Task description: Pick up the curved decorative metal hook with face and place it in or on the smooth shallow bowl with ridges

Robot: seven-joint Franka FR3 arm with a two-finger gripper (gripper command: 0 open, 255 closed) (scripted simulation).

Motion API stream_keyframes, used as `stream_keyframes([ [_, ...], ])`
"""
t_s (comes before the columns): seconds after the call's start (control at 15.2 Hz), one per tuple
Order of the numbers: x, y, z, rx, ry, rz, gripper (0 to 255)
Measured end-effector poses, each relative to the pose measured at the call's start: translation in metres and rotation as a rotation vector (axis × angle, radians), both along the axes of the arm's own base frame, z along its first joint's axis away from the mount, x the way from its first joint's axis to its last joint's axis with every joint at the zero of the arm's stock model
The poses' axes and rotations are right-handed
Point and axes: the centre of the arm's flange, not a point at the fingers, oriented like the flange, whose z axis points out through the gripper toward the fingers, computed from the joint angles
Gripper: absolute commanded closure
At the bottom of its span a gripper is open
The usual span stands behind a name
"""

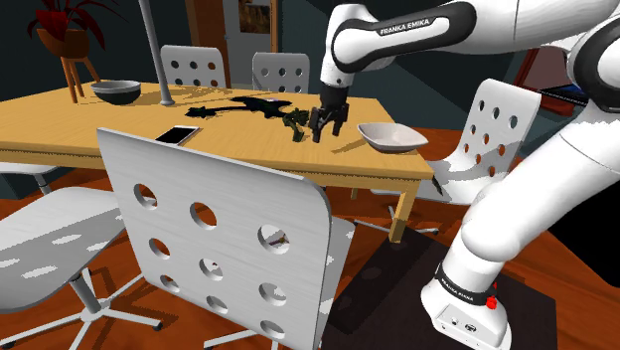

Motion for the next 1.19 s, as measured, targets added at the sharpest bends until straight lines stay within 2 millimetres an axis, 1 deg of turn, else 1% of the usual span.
stream_keyframes([
  [0.07,0.010,-0.004,-0.002,-0.007,-0.013,-0.012,0],
  [0.13,0.019,-0.004,-0.002,-0.014,-0.026,-0.023,0],
  [0.2,0.033,-0.004,-0.004,-0.021,-0.039,-0.036,0],
  [0.33,0.052,-0.011,-0.006,-0.035,-0.064,-0.060,0],
  [0.4,0.064,-0.013,-0.011,-0.042,-0.076,-0.071,0],
  [0.59,0.096,-0.021,-0.006,-0.062,-0.113,-0.107,0],
  [0.73,0.120,-0.026,-0.009,-0.076,-0.137,-0.131,0],
  [0.99,0.155,-0.038,-0.008,-0.102,-0.184,-0.175,0],
  [1.12,0.165,-0.039,-0.015,-0.105,-0.191,-0.181,0],
  [1.19,0.167,-0.041,-0.020,-0.106,-0.192,-0.182,0],
])
